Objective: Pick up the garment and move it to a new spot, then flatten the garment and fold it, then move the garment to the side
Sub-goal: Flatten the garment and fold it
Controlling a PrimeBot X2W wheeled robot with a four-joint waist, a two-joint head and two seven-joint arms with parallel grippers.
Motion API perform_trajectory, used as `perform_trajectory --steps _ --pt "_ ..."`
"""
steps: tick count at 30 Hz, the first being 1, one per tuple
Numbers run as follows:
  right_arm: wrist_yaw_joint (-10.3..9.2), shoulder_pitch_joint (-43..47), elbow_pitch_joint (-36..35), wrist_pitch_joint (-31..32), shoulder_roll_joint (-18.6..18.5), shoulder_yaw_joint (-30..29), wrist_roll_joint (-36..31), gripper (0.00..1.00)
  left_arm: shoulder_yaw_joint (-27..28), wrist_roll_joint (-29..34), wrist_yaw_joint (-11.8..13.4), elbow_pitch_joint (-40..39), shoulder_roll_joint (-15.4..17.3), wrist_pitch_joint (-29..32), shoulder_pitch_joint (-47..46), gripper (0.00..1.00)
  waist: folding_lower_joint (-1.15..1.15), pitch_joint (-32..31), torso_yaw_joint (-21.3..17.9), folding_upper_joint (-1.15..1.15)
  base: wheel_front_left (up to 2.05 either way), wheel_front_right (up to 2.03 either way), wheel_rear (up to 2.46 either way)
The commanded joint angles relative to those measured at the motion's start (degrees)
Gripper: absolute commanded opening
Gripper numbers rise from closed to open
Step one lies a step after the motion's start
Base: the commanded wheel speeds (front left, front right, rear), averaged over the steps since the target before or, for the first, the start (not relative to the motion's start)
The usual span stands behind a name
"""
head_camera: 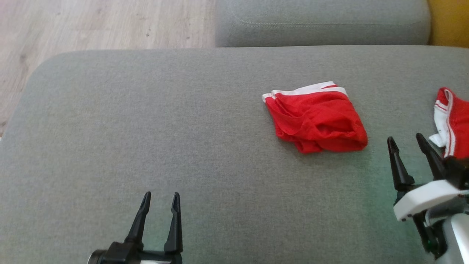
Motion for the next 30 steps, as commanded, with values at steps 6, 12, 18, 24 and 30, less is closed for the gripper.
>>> perform_trajectory --steps 6,12,18,24,30 --pt "0.39 -11.36 3.16 1.68 -3.16 1.88 1.45 0.45 2.09 0.82 -0.99 -1.44 -0.31 -0.56 -2.32 1.0 0.0 2.72 2.51 0.0 0.0 0.0 0.0" --pt "0.39 -19.73 12.54 4.79 -6.19 5.14 1.89 0.0 -0.4 -0.1 -0.76 -1.4 -0.32 -0.56 -5.14 1.0 0.0 7.06 6.66 0.0 0.0 0.0 0.0" --pt "0.39 -22.3 18.79 3.74 -6.76 9.45 2.5 0.0 -1.35 -1.43 0.39 -1.18 -0.32 -0.56 -6.06 1.0 0.0 8.61 9.22 0.0 0.0 0.0 0.0" --pt "0.39 -22.47 20.65 1.8 -5.31 18.52 4.28 0.0 -1.29 -2.15 1.02 -1.06 -0.32 -0.56 -5.79 1.0 0.0 7.84 10.0 0.0 0.0 0.0 0.0" --pt "0.39 -21.83 22.16 2.38 -3.75 26.71 5.53 0.0 -1.86 -2.79 1.33 -1.29 -0.32 -0.56 -5.5 1.0 0.0 6.31 10.01 0.0 0.0 0.0 0.0"
